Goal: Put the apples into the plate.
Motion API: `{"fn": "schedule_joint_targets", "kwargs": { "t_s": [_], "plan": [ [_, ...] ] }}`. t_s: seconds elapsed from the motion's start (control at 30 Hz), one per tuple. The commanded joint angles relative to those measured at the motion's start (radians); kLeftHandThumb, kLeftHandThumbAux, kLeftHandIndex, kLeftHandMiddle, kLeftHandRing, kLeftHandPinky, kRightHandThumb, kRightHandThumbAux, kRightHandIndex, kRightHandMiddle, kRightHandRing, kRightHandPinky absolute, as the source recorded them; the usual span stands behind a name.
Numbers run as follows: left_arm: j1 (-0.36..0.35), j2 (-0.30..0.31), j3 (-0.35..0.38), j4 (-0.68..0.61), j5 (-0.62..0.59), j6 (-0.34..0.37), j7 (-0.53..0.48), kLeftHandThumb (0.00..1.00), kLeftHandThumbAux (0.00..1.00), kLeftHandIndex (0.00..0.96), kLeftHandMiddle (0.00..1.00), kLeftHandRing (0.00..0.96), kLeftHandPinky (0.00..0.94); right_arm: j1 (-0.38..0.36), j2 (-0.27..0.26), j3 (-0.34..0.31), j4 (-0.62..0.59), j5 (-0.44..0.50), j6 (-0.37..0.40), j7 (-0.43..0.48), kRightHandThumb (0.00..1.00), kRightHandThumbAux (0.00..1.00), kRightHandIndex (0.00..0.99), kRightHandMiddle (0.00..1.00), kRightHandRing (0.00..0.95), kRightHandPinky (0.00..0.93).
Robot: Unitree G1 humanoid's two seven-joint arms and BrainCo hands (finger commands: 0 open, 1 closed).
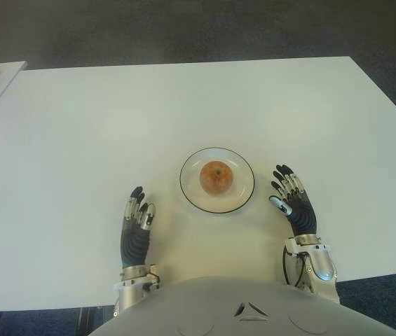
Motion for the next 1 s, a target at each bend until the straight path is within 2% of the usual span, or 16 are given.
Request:
{"fn": "schedule_joint_targets", "kwargs": {
  "t_s": [0.03, 0.37, 1.0],
  "plan": [
    [0.036, -0.031, -0.016, 0.032, 0.021, 0.008, 0.02, 0.079, 0.425, 0.038, 0.083, 0.069, 0.076, 0.016, 0.004, -0.003, 0.053, -0.012, 0.04, -0.012, 0.246, 0.65, 0.003, 0.062, 0.052, 0.061],
    [0.022, -0.029, -0.012, 0.067, -0.002, 0.016, 0.028, 0.081, 0.439, 0.072, 0.099, 0.086, 0.106, 0.013, 0.008, -0.007, 0.071, -0.007, 0.036, -0.012, 0.277, 0.642, 0.004, 0.068, 0.055, 0.064],
    [0.01, -0.01, -0.004, 0.101, -0.051, 0.045, -0.005, 0.095, 0.486, 0.101, 0.09, 0.067, 0.063, 0.016, 0.007, -0.008, 0.085, -0.015, 0.033, -0.016, 0.277, 0.641, 0.0, 0.059, 0.046, 0.05]
  ]
}}
